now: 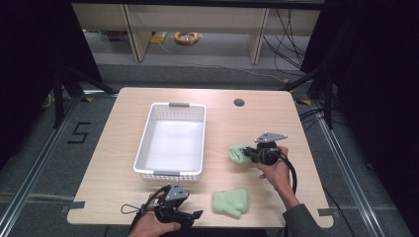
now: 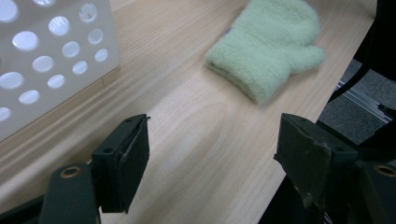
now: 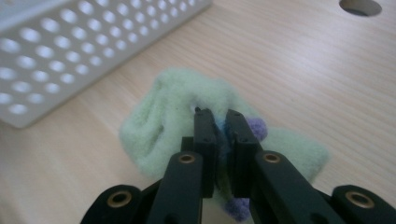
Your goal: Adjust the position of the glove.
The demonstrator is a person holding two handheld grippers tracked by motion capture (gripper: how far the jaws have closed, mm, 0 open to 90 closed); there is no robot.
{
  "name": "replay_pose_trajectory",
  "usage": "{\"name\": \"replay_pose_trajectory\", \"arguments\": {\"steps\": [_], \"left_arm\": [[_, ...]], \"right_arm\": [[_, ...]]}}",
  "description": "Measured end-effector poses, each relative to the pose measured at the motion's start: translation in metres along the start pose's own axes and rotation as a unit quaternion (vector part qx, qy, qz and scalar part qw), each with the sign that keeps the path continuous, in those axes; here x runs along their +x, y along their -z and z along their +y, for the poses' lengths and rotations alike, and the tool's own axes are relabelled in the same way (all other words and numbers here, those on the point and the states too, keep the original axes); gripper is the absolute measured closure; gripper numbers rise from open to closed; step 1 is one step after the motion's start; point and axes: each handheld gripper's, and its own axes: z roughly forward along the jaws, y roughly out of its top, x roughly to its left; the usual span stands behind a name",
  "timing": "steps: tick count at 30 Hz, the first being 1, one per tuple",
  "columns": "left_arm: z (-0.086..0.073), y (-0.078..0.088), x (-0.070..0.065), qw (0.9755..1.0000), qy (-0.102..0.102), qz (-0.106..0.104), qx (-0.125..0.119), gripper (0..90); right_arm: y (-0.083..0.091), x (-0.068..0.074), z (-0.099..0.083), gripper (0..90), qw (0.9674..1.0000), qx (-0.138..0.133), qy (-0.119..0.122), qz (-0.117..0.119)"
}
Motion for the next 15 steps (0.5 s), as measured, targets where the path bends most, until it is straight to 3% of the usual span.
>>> {"name": "replay_pose_trajectory", "arguments": {"steps": [1, 4, 5, 7, 8, 9, 10, 12, 15], "left_arm": [[0.000, 0.000, 0.001, 1.0000, -0.009, 0.001, 0.002, 25.2], [0.000, 0.000, 0.001, 1.0000, -0.009, 0.003, 0.002, 25.3], [0.000, 0.000, 0.001, 1.0000, -0.009, 0.004, 0.001, 25.2], [0.001, 0.001, 0.001, 1.0000, -0.006, -0.001, -0.001, 25.2], [0.001, 0.002, 0.003, 0.9999, -0.010, 0.004, 0.003, 25.2], [0.000, 0.002, 0.001, 1.0000, 0.005, 0.001, -0.002, 25.2], [0.001, 0.002, 0.003, 1.0000, -0.004, 0.002, -0.003, 25.2], [0.001, 0.002, 0.003, 0.9999, 0.007, 0.005, -0.007, 25.2], [0.000, 0.002, 0.003, 1.0000, 0.004, 0.006, -0.001, 25.3]], "right_arm": [[0.005, 0.004, 0.001, 85.1, 1.0000, -0.006, -0.003, 0.006], [0.017, 0.012, 0.005, 85.0, 0.9996, -0.020, 0.013, 0.016], [0.022, 0.017, 0.005, 85.0, 0.9995, -0.018, 0.007, 0.025], [0.029, 0.024, 0.005, 85.0, 0.9986, -0.024, 0.023, 0.040], [0.034, 0.032, 0.003, 85.0, 0.9980, -0.023, 0.016, 0.058], [0.037, 0.037, 0.002, 85.0, 0.9974, -0.026, 0.020, 0.064], [0.039, 0.040, 0.001, 84.9, 0.9968, -0.027, 0.032, 0.068], [0.047, 0.052, -0.003, 84.9, 0.9955, -0.026, 0.042, 0.081], [0.052, 0.064, -0.008, 84.9, 0.9929, -0.024, 0.059, 0.100]]}}
